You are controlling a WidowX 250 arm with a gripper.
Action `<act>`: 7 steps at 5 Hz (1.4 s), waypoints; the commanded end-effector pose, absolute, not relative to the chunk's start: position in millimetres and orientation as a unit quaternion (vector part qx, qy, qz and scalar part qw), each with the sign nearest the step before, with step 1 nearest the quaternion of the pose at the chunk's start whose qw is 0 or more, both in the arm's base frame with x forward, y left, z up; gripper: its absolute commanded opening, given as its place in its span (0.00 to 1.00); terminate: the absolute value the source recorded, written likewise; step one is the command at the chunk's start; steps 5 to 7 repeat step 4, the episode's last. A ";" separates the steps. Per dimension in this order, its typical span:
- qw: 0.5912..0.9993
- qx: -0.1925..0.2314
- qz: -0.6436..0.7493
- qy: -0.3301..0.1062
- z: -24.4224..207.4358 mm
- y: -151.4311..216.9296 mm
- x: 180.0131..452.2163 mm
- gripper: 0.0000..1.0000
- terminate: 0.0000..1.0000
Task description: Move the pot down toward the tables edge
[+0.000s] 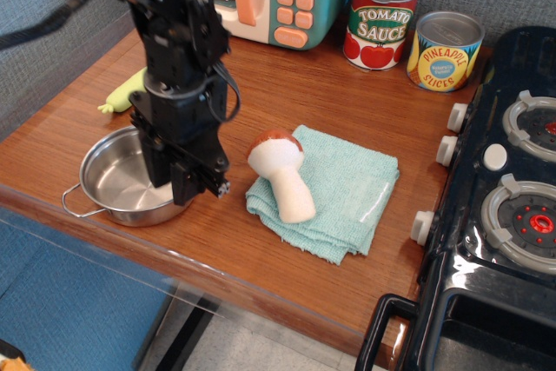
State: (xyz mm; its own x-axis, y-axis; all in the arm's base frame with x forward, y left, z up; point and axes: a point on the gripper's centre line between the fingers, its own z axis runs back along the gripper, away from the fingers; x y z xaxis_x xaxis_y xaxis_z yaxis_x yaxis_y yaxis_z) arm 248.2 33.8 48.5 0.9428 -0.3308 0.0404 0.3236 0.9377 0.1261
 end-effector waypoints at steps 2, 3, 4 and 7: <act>0.986 0.030 -0.146 -0.077 84.6 29.1 244.4 1.00 0.00; 0.986 0.030 -0.146 -0.077 84.6 29.1 244.4 1.00 0.00; 0.986 0.030 -0.146 -0.077 84.6 29.1 244.4 1.00 1.00; 0.986 0.030 -0.146 -0.077 84.6 29.1 244.4 1.00 1.00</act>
